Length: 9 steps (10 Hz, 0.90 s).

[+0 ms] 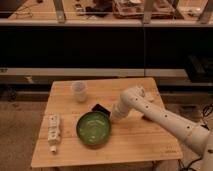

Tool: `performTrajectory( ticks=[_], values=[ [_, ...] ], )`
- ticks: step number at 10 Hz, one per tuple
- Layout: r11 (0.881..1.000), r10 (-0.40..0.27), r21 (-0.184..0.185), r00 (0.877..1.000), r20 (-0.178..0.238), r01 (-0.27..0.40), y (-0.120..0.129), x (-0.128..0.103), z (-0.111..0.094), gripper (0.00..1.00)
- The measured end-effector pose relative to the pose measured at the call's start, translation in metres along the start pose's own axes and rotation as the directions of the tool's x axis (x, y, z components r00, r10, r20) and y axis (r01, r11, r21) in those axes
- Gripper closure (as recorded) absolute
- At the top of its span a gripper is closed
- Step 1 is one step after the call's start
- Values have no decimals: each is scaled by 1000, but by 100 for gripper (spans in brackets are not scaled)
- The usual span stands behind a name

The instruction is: Push the eraser across the table

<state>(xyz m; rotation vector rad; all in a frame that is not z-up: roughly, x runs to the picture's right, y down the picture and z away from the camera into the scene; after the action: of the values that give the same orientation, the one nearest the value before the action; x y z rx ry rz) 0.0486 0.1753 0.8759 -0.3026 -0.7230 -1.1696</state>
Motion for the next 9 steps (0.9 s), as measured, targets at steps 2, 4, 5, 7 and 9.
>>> performTrajectory(
  ticks=[2,4,5,7,9],
  values=[
    [1000,-26,-2,1000,-14,26,-12,4,1,100],
    [999,-46,-5,999,-24,46,-21,7,4,100],
    [999,-53,-7,998,-27,53,-25,8,5,100],
    [997,-72,-16,997,-34,72,-33,10,9,100],
    [996,-89,-19,995,-44,88,-41,13,13,100]
  ],
)
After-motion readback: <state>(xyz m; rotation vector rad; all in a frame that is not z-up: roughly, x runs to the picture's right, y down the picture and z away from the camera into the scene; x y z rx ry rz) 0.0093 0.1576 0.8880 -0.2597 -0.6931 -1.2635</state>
